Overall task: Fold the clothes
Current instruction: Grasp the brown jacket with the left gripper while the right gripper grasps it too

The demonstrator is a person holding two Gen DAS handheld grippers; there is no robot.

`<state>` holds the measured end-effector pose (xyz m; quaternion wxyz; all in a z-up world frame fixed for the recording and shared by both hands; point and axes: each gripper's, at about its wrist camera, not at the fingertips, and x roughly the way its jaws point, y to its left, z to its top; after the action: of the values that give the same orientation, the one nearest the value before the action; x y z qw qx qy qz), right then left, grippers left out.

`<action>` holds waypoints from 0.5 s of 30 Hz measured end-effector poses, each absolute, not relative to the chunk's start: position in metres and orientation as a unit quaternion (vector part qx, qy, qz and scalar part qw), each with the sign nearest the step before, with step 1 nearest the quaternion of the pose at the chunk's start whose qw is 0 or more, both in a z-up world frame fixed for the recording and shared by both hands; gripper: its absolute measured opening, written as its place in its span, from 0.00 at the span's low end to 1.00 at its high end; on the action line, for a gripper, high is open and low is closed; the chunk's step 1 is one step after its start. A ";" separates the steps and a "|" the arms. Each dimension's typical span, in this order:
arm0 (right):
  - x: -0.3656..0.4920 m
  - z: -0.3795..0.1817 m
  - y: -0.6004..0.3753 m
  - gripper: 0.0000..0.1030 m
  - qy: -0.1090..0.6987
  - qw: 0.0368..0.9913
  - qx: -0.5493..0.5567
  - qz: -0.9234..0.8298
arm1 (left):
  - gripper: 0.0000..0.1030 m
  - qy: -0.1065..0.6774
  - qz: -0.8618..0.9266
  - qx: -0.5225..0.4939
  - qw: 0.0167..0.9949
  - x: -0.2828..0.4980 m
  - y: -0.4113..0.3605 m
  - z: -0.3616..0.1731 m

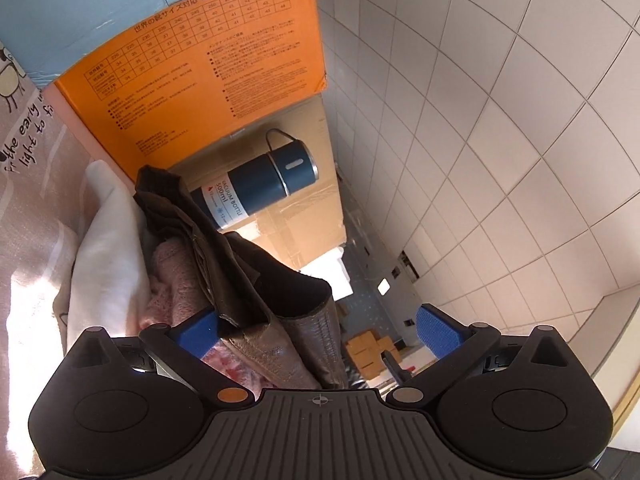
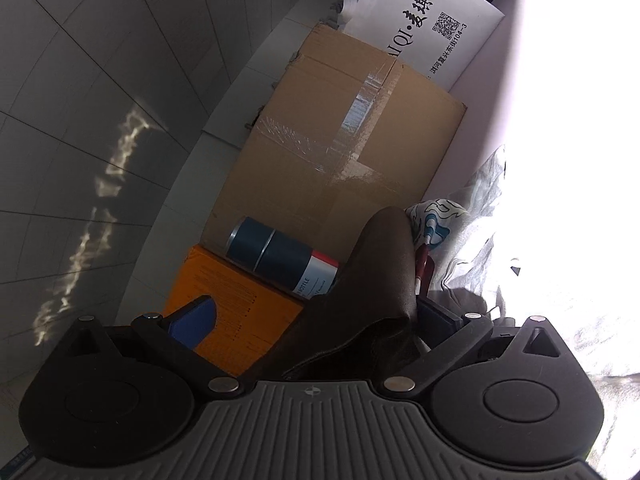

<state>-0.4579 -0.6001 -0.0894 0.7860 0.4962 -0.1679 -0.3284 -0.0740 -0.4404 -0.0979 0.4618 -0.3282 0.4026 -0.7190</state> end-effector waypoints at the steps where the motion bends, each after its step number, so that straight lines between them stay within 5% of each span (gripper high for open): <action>1: -0.459 -0.089 -0.598 1.00 -0.178 0.788 0.494 -0.321 | 0.98 0.406 -0.713 -0.328 0.468 -0.073 -0.442 -0.101; 6: -0.460 -0.095 -0.598 0.98 -0.215 0.780 0.501 -0.307 | 0.67 0.436 -0.681 -0.336 0.483 -0.062 -0.451 -0.119; 15: -0.459 -0.077 -0.587 0.98 -0.214 0.815 0.478 -0.248 | 0.67 0.451 -0.658 -0.334 0.502 -0.054 -0.456 -0.128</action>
<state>-0.4595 -0.5875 -0.0766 0.8150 0.4781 -0.2136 -0.2482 -0.0536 -0.4563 -0.1278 0.5021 -0.3336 0.4505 -0.6585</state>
